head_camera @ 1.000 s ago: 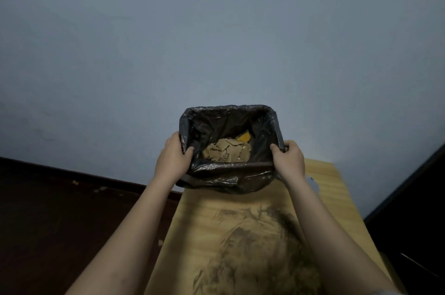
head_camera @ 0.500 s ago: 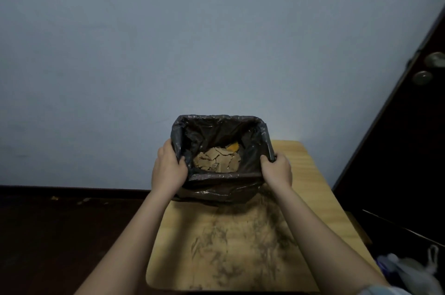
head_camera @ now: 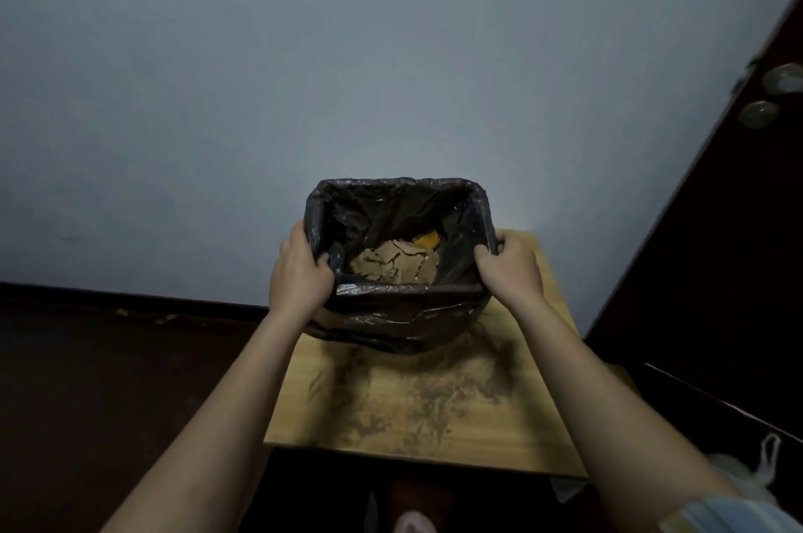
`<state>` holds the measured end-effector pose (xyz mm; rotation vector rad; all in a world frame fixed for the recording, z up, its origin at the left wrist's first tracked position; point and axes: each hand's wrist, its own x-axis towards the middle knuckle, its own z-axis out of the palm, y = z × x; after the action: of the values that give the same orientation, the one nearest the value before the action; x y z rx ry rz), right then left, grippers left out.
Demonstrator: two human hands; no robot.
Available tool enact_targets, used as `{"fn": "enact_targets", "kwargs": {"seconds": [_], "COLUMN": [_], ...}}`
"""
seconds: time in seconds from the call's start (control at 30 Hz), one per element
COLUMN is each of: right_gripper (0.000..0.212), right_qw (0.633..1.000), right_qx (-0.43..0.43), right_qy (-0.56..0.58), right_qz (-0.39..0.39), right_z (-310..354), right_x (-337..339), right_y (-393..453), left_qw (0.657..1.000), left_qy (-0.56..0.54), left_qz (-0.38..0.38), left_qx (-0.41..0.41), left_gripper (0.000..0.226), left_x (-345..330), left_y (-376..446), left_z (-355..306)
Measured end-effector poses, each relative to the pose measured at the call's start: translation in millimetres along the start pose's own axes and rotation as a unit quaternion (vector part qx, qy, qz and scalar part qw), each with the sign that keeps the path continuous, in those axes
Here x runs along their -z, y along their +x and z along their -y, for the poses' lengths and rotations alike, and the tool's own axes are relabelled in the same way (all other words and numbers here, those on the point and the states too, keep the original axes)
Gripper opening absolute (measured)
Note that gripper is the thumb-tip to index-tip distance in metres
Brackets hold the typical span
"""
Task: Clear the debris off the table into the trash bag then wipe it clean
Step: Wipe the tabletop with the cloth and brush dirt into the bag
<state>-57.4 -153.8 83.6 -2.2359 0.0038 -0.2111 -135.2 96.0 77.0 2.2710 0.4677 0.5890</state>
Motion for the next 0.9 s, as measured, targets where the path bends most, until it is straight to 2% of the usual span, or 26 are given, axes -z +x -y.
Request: {"fn": "enact_targets", "kwargs": {"seconds": [0.23, 0.37, 0.53, 0.73, 0.9], "right_gripper": [0.012, 0.014, 0.024, 0.018, 0.020], "right_qw": [0.998, 0.998, 0.994, 0.991, 0.992], "right_qx": [0.020, 0.031, -0.016, -0.038, -0.040], "right_qy": [-0.036, 0.011, 0.096, 0.119, 0.109], "right_qz": [0.042, 0.048, 0.039, 0.050, 0.045], "right_z": [-1.9, -2.9, 0.6, 6.6, 12.4], "right_x": [22.9, 22.9, 11.0, -11.2, -18.1], "right_y": [13.3, 12.1, 0.7, -34.4, -64.5], "left_qw": [0.999, 0.996, 0.991, 0.991, 0.993], "left_qy": [0.022, 0.002, -0.038, -0.056, -0.098], "left_qz": [-0.020, -0.031, -0.034, -0.035, -0.004], "left_qx": [0.046, 0.083, 0.123, 0.116, 0.071], "left_gripper": [0.040, 0.039, 0.027, 0.034, 0.027], "left_x": [-14.4, -13.0, -8.1, 17.9, 37.4], "left_y": [-18.6, -23.1, -31.1, -35.5, -31.4], "left_z": [-20.6, -18.5, -7.0, 19.4, 32.4]}}
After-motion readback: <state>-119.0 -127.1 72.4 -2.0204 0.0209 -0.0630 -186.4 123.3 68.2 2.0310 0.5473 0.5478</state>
